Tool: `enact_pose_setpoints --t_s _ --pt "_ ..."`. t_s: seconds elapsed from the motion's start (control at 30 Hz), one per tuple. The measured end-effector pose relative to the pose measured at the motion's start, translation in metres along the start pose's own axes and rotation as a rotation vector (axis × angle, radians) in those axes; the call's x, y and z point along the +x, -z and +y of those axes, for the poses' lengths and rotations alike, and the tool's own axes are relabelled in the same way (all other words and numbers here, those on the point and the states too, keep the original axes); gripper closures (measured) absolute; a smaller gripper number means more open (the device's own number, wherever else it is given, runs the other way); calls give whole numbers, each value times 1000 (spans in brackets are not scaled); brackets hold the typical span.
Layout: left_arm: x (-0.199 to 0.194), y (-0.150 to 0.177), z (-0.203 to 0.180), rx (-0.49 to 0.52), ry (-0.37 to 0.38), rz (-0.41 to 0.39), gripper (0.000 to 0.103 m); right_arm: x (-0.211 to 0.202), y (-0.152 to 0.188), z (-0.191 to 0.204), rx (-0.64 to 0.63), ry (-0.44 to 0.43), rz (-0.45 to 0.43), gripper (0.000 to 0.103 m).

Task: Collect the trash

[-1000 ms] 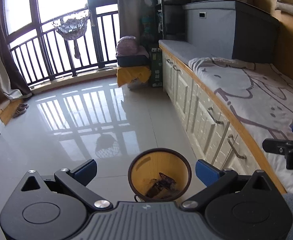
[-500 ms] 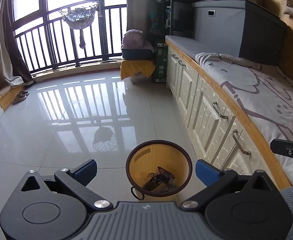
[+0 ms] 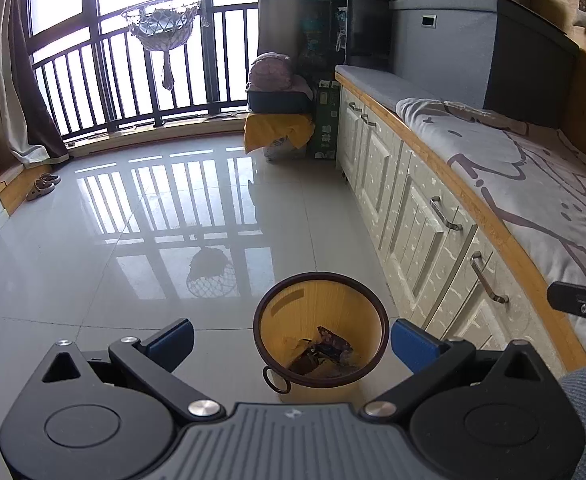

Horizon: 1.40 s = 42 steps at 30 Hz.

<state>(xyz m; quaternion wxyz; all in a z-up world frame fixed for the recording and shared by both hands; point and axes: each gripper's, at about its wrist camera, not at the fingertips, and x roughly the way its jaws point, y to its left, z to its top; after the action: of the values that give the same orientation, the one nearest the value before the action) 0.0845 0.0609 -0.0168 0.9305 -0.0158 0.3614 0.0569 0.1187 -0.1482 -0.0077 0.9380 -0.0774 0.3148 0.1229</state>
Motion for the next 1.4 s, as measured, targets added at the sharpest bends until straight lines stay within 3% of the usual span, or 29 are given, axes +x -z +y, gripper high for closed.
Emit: enact_pose_setpoints --t_s 1.4 --pt "3 2 -5 13 24 -12 0 8 4 -10 64 -11 24 0"
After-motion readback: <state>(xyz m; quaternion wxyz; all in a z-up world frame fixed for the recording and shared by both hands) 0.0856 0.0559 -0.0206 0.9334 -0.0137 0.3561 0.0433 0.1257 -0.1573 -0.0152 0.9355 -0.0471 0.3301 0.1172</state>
